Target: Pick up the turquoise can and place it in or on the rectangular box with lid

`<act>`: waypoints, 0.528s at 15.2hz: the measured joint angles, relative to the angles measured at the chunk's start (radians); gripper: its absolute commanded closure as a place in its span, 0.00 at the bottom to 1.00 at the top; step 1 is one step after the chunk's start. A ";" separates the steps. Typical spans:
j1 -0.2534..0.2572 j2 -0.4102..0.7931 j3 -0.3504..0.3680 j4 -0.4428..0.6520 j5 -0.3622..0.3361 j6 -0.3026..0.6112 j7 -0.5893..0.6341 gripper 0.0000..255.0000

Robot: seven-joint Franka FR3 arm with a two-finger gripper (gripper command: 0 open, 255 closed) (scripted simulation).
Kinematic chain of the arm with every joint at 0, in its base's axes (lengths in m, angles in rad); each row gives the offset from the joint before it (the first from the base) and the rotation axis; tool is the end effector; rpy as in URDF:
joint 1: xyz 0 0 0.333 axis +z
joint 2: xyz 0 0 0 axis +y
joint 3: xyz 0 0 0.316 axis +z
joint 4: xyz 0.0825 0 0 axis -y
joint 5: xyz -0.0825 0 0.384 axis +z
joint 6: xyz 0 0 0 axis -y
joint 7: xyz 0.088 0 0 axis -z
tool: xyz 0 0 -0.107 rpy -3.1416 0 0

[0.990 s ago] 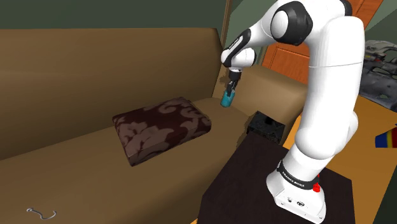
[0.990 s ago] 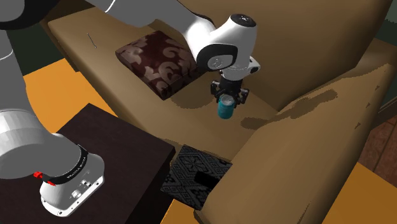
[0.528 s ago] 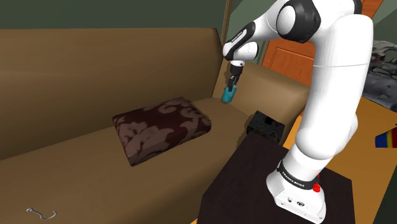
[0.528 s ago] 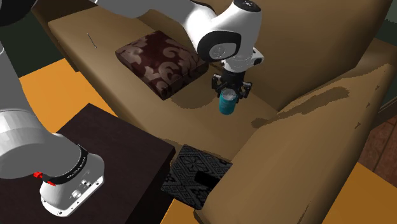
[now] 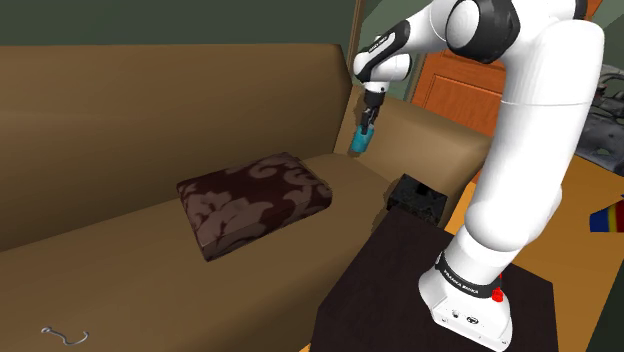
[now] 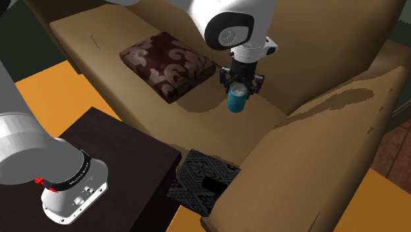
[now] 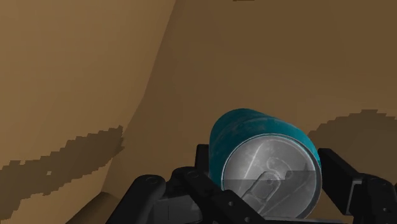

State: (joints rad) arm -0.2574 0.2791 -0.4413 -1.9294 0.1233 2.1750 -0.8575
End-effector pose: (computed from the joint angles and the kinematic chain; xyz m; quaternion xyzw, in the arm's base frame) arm 0.4762 -0.3783 0.3569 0.9986 0.0515 -0.0072 0.0047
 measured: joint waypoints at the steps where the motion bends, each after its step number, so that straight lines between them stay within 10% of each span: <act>1: 0.001 -0.003 -0.001 0.009 -0.002 -0.012 0.002 1.00; 8: 0.006 -0.043 -0.009 0.055 -0.026 -0.094 0.016 1.00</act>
State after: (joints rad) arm -0.2512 0.2356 -0.4500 -1.8742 0.0976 2.0808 -0.8417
